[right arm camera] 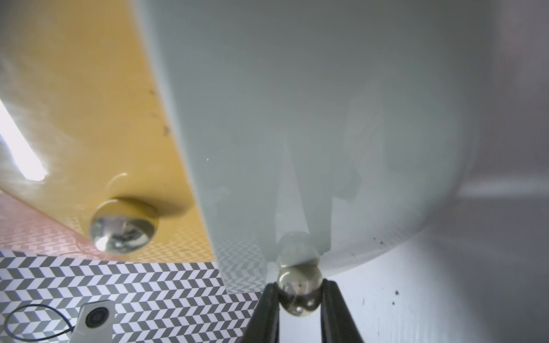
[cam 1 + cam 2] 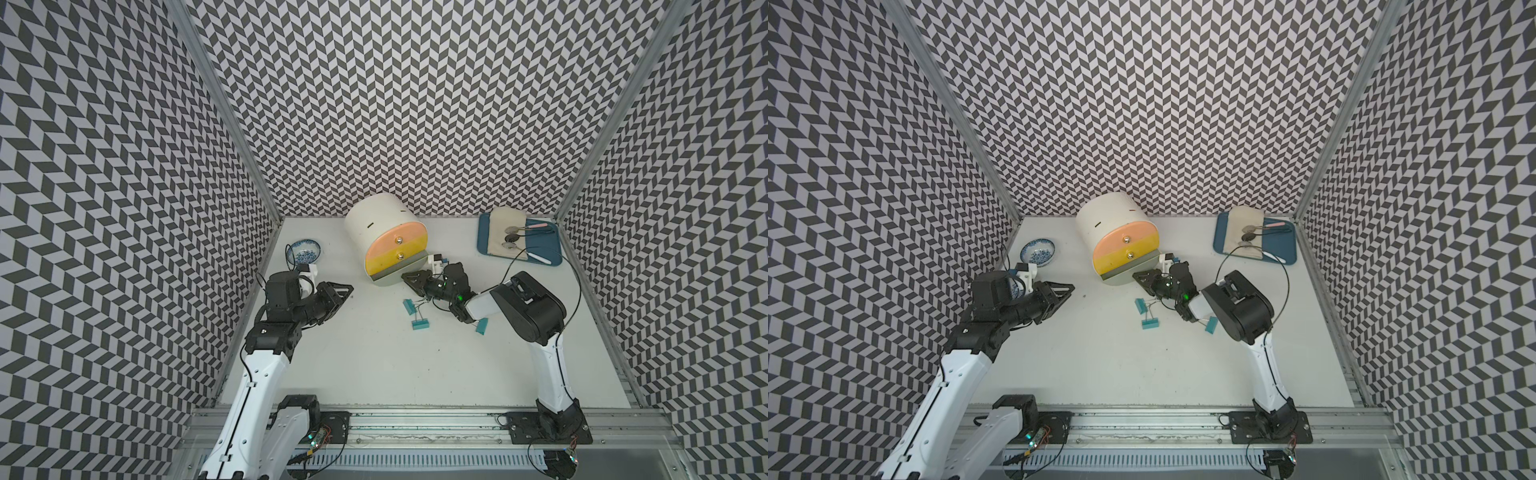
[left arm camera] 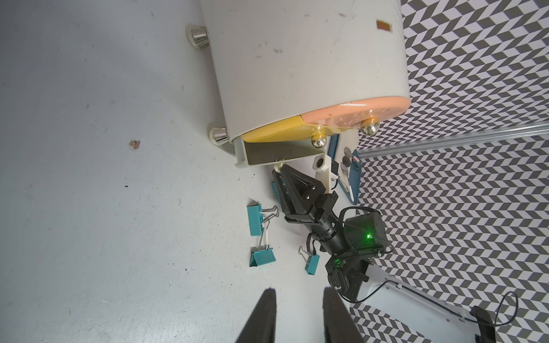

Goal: Put the binder clips in the drawer according to color
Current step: Open the drawer in the storage box.

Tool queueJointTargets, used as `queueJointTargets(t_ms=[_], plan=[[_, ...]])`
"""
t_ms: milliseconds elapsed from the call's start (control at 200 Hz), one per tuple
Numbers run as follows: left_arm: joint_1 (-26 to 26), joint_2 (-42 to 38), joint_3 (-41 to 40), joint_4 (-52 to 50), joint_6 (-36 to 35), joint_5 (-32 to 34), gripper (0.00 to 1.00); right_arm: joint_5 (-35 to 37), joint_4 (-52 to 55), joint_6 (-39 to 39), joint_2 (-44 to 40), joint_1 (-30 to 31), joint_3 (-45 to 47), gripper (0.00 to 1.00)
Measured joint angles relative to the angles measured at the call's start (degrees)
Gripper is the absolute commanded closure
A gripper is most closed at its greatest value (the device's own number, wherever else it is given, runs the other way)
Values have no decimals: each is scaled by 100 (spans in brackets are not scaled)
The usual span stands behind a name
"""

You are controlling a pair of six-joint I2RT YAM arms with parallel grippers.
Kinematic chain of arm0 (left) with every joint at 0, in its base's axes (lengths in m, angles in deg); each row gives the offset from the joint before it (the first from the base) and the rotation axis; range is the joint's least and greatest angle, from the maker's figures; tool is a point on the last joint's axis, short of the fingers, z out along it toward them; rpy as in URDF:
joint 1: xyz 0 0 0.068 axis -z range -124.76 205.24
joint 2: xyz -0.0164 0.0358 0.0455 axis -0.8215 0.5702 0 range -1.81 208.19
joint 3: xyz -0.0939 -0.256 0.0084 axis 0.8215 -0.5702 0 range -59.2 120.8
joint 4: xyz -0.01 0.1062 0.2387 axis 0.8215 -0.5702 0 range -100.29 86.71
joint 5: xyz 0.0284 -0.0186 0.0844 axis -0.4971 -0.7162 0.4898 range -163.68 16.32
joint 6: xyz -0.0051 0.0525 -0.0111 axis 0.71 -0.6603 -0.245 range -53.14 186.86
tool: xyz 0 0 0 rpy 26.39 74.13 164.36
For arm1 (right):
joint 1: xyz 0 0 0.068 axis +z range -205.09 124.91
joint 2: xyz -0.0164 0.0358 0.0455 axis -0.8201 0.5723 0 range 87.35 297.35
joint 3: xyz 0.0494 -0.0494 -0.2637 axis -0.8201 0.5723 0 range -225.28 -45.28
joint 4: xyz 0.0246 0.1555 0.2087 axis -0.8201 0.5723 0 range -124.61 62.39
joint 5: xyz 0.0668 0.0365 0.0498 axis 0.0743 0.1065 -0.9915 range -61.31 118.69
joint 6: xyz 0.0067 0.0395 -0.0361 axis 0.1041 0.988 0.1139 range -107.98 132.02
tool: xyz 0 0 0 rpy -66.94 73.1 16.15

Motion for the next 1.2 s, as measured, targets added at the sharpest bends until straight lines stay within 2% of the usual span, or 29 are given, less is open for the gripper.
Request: queueJointTargets(t_ms=[461, 751, 796, 961, 1202], plan=[[0, -214, -66, 59, 175, -15, 69, 9, -262, -39, -627, 39, 1016, 83], [0, -332, -131, 96, 258, -15, 68, 13, -365, -39, -787, 50, 1290, 81], [0, -339, -131, 101, 267, -15, 68, 13, -378, -39, -787, 52, 1305, 78], [0, -341, -131, 98, 304, -15, 68, -17, -345, -87, -820, 63, 1322, 55], [2, -345, -160, 142, 313, -15, 68, -83, 103, -363, -1241, 116, 1353, 42]])
